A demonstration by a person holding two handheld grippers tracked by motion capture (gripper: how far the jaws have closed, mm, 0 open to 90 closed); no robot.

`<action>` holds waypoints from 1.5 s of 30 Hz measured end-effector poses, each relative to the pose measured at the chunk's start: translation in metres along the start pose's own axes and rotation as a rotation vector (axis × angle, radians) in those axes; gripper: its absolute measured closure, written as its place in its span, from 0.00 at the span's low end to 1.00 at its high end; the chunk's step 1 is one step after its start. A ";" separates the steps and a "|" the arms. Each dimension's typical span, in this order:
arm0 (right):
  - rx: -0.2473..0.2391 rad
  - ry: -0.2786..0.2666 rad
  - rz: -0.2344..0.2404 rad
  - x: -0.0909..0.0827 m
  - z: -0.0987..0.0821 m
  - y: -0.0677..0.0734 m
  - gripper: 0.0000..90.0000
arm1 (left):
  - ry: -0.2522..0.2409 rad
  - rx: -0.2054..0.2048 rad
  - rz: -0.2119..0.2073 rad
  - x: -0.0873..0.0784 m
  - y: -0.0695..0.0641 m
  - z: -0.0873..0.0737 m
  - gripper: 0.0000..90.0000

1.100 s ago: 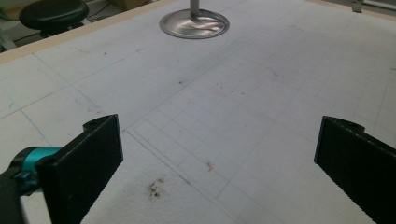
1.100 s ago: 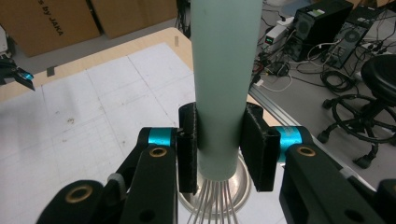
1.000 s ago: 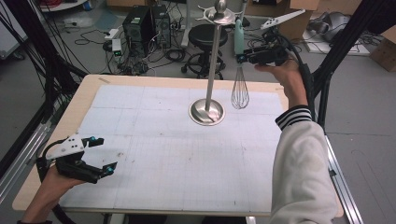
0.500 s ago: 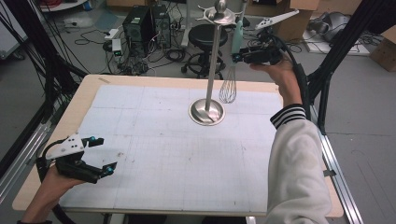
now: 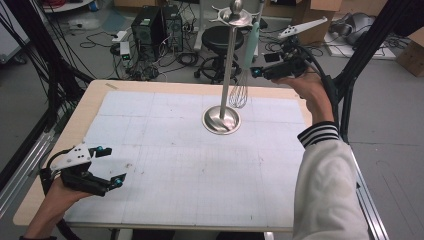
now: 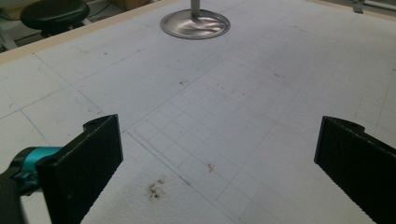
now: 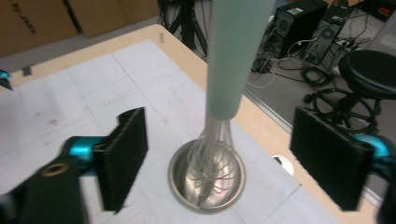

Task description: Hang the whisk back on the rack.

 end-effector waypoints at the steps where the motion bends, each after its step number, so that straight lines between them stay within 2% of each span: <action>1: 0.000 0.002 0.007 -0.002 -0.002 0.002 0.11 | -0.003 -0.003 0.000 0.000 0.000 0.000 0.02; 2: -0.007 0.005 0.002 -0.005 -0.007 0.007 0.00 | -0.005 -0.004 -0.002 -0.001 0.000 0.000 0.02; 5: -0.003 0.006 -0.006 -0.008 -0.012 0.014 0.01 | -0.009 -0.008 -0.001 0.000 0.000 0.001 0.02; 6: 0.002 0.007 -0.024 -0.010 -0.018 0.019 0.01 | -0.005 -0.005 -0.005 0.001 -0.001 0.001 0.02; 16: 0.004 0.003 -0.013 -0.022 -0.048 0.040 0.01 | -0.023 -0.002 -0.013 -0.002 -0.004 0.005 0.02; 20: 0.001 0.005 -0.021 -0.025 -0.061 0.042 0.01 | -0.021 0.002 -0.014 -0.002 -0.005 0.005 0.02; 22: 0.015 -0.008 -0.020 -0.027 -0.076 0.045 0.01 | -0.017 0.005 -0.011 -0.001 -0.005 0.005 0.02; 24: 0.011 -0.002 -0.024 -0.027 -0.082 0.044 0.01 | -0.014 0.006 -0.012 -0.001 -0.005 0.005 0.02; 25: 0.012 -0.001 -0.016 -0.026 -0.092 0.045 0.01 | -0.012 0.006 -0.012 0.000 -0.006 0.005 0.02; 30: 0.028 -0.002 -0.013 -0.024 -0.115 0.045 0.01 | -0.014 0.008 -0.014 0.001 -0.006 0.005 0.02; 40: 0.046 -0.015 -0.011 -0.019 -0.144 0.055 0.01 | -0.013 0.009 -0.011 0.001 -0.005 0.005 0.02; 45: 0.057 -0.039 -0.009 -0.019 -0.159 0.061 0.01 | -0.013 0.013 -0.014 0.001 -0.006 0.006 0.02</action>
Point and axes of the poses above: each handheld gripper's, and its own axes: x roughly forward along the jaws, z roughly out of its top, y roughly to its left, the point moved 4 cm from there along x, roughly forward along the jaws, and after that the axes turned 11 degrees about y, right-handed, at the moved point
